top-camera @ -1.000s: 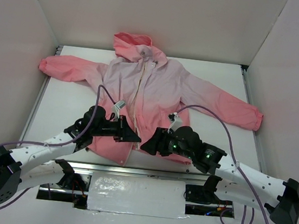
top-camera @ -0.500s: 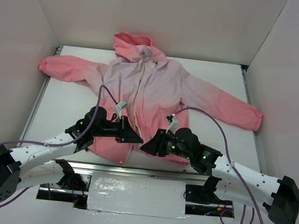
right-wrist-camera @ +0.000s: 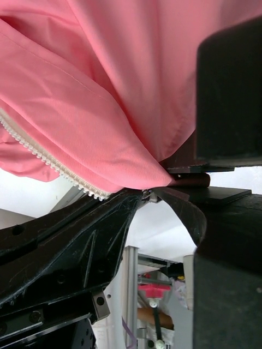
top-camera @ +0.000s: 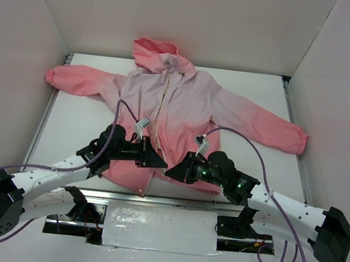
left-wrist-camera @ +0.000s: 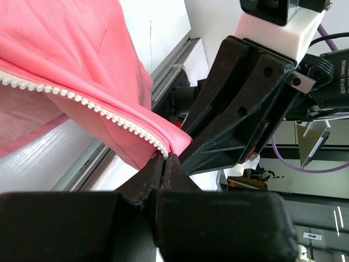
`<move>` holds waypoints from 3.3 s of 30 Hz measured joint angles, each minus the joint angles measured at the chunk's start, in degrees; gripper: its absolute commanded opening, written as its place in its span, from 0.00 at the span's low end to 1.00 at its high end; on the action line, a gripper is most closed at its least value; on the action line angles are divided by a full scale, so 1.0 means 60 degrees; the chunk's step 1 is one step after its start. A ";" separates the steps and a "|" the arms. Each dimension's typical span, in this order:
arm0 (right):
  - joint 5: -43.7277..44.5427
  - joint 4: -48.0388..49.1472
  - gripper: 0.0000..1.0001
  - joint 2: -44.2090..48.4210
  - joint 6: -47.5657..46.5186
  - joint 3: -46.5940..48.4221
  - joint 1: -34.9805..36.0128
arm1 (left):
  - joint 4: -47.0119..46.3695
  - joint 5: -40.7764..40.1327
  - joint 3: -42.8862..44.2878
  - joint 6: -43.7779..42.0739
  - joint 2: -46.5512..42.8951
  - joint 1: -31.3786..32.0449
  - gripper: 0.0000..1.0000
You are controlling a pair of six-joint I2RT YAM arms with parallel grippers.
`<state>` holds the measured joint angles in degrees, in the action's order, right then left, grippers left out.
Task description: Zip up the jacket
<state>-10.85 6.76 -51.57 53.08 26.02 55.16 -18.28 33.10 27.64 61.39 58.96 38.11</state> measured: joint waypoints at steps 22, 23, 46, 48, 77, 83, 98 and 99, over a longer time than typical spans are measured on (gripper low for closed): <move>0.0517 -0.0426 0.00 0.0361 0.0951 -0.0412 -0.0182 | 0.8083 -0.5901 0.2404 -0.1490 -0.0918 0.0696 0.57; 0.0630 -0.0525 0.00 0.0452 0.1049 -0.0412 -0.0186 | 0.8378 -0.6127 0.2404 -0.1490 -0.0900 0.0914 0.59; 0.1679 -0.3045 0.00 0.0488 0.1410 0.0379 -0.0182 | 1.0036 -0.7807 0.2969 -0.1202 0.3184 0.3719 0.60; 0.1676 -0.3071 0.00 0.0488 0.1381 0.0379 -0.0182 | 0.9890 -0.7807 0.3020 -0.1217 0.3464 0.3748 0.61; 0.1603 -0.3384 0.00 0.0579 0.0758 0.0379 -0.0182 | 0.7337 -0.7122 0.2517 -0.1701 0.4149 0.3763 0.00; 0.1479 -0.3326 0.00 0.0579 0.0503 0.0379 -0.0186 | 0.6645 -0.6637 0.2364 -0.1650 0.3978 0.3763 0.00; 0.1089 -0.2277 0.00 0.1151 0.1111 -0.0178 -0.0408 | 0.4054 -0.7559 0.1555 0.0182 -0.0317 0.3501 0.00; 0.1086 -0.2200 0.00 0.1195 0.1235 -0.0215 -0.0408 | 0.3748 -0.7654 0.1224 0.0346 -0.0568 0.3501 0.00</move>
<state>-4.34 -6.44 -44.40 60.49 24.73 52.71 4.21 -12.82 34.98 63.46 55.55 59.11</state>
